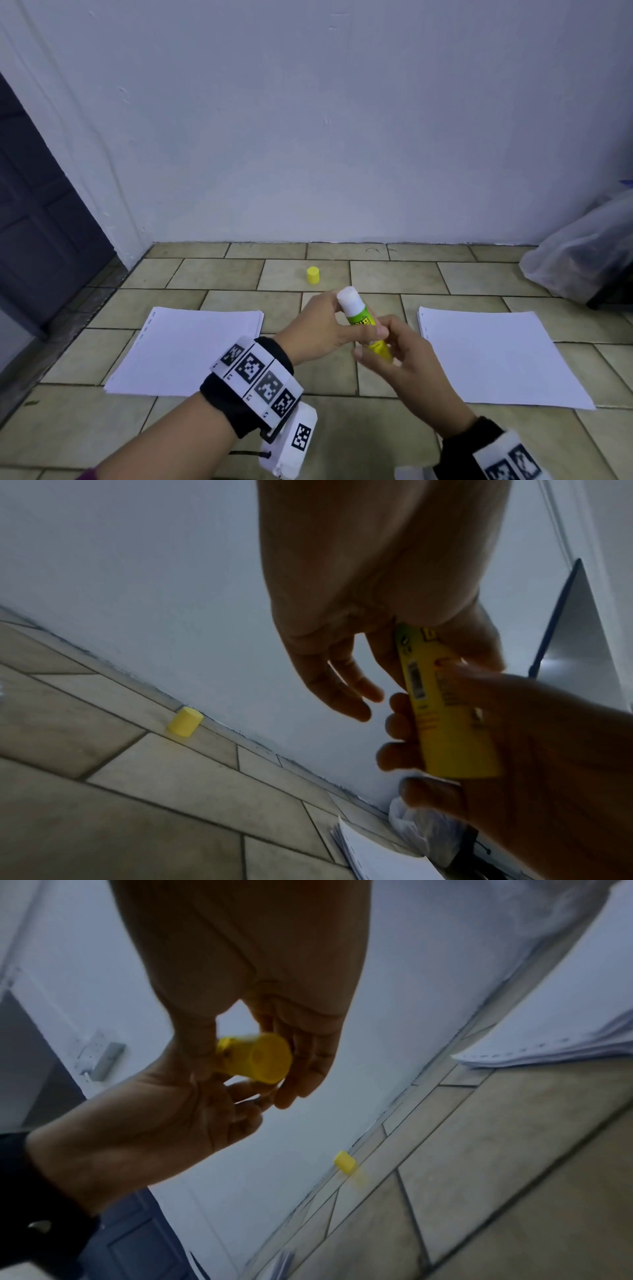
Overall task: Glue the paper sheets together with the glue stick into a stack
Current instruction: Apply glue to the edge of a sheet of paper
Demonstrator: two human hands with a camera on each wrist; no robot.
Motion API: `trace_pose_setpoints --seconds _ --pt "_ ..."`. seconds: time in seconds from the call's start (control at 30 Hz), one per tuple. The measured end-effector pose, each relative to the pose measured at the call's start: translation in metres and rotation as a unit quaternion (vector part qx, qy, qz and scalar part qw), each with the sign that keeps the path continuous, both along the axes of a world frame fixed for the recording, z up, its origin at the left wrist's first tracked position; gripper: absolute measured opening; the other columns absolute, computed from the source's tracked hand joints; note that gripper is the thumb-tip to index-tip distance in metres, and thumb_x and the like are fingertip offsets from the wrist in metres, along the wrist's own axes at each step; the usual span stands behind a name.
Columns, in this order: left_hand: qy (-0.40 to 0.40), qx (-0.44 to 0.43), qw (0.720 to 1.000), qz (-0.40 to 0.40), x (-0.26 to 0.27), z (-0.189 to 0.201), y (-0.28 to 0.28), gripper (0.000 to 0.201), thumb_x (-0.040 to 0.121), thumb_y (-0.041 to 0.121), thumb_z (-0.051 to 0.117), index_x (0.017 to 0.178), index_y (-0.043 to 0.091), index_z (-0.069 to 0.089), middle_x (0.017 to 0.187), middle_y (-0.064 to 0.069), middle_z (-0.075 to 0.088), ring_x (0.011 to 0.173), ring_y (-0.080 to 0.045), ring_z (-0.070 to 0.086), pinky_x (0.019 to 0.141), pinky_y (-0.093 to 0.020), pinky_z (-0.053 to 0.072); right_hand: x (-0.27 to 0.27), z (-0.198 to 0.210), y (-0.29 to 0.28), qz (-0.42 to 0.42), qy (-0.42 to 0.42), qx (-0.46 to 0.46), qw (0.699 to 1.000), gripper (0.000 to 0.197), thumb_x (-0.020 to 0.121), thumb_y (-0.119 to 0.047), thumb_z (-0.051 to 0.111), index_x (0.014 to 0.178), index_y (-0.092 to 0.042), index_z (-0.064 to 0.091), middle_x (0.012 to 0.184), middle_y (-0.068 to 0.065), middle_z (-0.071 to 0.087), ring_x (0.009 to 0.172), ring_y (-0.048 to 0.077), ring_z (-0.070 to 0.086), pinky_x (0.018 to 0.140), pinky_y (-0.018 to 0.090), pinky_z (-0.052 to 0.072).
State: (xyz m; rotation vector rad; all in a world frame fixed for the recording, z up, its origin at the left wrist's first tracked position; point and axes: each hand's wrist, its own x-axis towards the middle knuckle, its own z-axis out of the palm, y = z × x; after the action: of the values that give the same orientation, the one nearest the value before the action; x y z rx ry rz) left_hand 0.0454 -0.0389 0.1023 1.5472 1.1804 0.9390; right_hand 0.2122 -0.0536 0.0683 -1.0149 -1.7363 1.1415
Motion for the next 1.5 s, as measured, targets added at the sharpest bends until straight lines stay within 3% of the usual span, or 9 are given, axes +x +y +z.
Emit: trace_pose_setpoints --seconds 0.17,0.33,0.47,0.63,0.8,0.9,1.07,1.37,1.5 --pt "0.111 0.014 0.994 0.003 0.007 -0.002 -0.002 0.038 0.082 0.033 0.072 0.111 0.027 0.049 0.121 0.0 0.049 0.11 -0.008 0.05 0.08 -0.013 0.041 0.001 0.003 0.014 -0.016 -0.036 -0.016 0.999 0.043 0.069 -0.059 0.054 0.086 -0.019 0.058 0.064 -0.011 0.053 0.061 0.007 0.046 0.06 0.024 0.038" --pt "0.276 -0.047 0.96 -0.002 -0.02 -0.002 -0.011 0.072 0.081 0.046 0.069 0.14 0.023 0.034 0.141 0.008 0.033 0.127 -0.009 0.038 0.101 -0.024 0.038 0.029 -0.01 0.029 -0.156 -0.113 -0.039 0.98 0.037 0.076 -0.022 0.073 0.058 -0.012 0.042 0.052 -0.003 0.04 0.052 0.014 0.037 0.055 0.029 0.029" --pt "0.519 -0.157 0.84 -0.004 -0.062 -0.008 -0.01 0.077 0.084 0.048 0.067 0.142 0.011 0.031 0.145 -0.006 0.033 0.134 -0.025 0.029 0.105 -0.033 0.033 0.062 -0.021 0.046 -0.19 -0.124 -0.12 0.966 0.034 0.081 -0.015 0.067 0.058 -0.008 0.042 0.055 0.009 0.044 0.053 0.02 0.039 0.057 0.029 0.031" --pt "0.636 -0.233 0.736 -0.011 -0.099 -0.02 -0.009 0.052 0.084 0.051 0.066 0.108 0.007 0.052 0.107 -0.004 0.056 0.095 -0.019 0.05 0.08 -0.025 0.04 0.082 -0.036 0.059 -0.187 -0.157 -0.198 0.949 0.028 0.084 -0.011 0.06 0.061 -0.007 0.046 0.06 0.011 0.045 0.056 0.021 0.039 0.059 0.029 0.031" --pt "0.629 -0.263 0.731 0.005 -0.121 -0.035 -0.021 0.081 0.077 0.048 0.075 0.14 0.011 0.039 0.137 -0.002 0.052 0.126 -0.018 0.048 0.104 -0.028 0.039 0.086 -0.04 0.059 -0.185 -0.153 -0.217 0.946 0.028 0.085 -0.01 0.06 0.061 -0.007 0.046 0.056 0.008 0.046 0.054 0.02 0.039 0.057 0.028 0.031" --pt "0.626 -0.231 0.744 0.027 -0.131 -0.048 -0.027 0.081 0.067 0.042 0.079 0.135 0.016 0.043 0.122 0.004 0.06 0.113 -0.015 0.056 0.099 -0.031 0.046 0.085 -0.04 0.057 -0.178 -0.161 -0.215 0.947 0.03 0.085 -0.011 0.061 0.06 -0.007 0.045 0.057 0.008 0.046 0.055 0.019 0.04 0.058 0.029 0.031" --pt "0.605 -0.221 0.763 0.049 -0.139 -0.047 -0.031 0.106 0.07 0.047 0.081 0.151 0.022 0.019 0.147 0.003 0.04 0.134 -0.018 0.039 0.108 -0.032 0.036 0.086 -0.039 0.053 -0.169 -0.155 -0.214 0.95 0.032 0.085 -0.014 0.064 0.06 -0.007 0.045 0.058 0.009 0.045 0.055 0.02 0.04 0.059 0.029 0.031" --pt "0.62 -0.189 0.76 0.05 -0.139 -0.051 -0.031 0.095 0.076 0.053 0.073 0.148 0.022 0.019 0.132 0.0 0.051 0.119 -0.018 0.051 0.093 -0.025 0.041 0.085 -0.041 0.052 -0.161 -0.146 -0.207 0.954 0.034 0.084 -0.017 0.068 0.061 -0.007 0.046 0.057 0.01 0.046 0.057 0.021 0.041 0.061 0.029 0.032" --pt "0.639 -0.192 0.744 0.047 -0.136 -0.038 -0.027 0.068 0.087 0.029 0.067 0.144 0.018 0.03 0.132 -0.004 0.051 0.118 -0.02 0.053 0.094 -0.027 0.044 0.086 -0.043 0.052 -0.158 -0.134 -0.212 0.955 0.033 0.085 -0.019 0.068 0.063 -0.006 0.047 0.057 0.009 0.046 0.058 0.021 0.043 0.062 0.029 0.033"
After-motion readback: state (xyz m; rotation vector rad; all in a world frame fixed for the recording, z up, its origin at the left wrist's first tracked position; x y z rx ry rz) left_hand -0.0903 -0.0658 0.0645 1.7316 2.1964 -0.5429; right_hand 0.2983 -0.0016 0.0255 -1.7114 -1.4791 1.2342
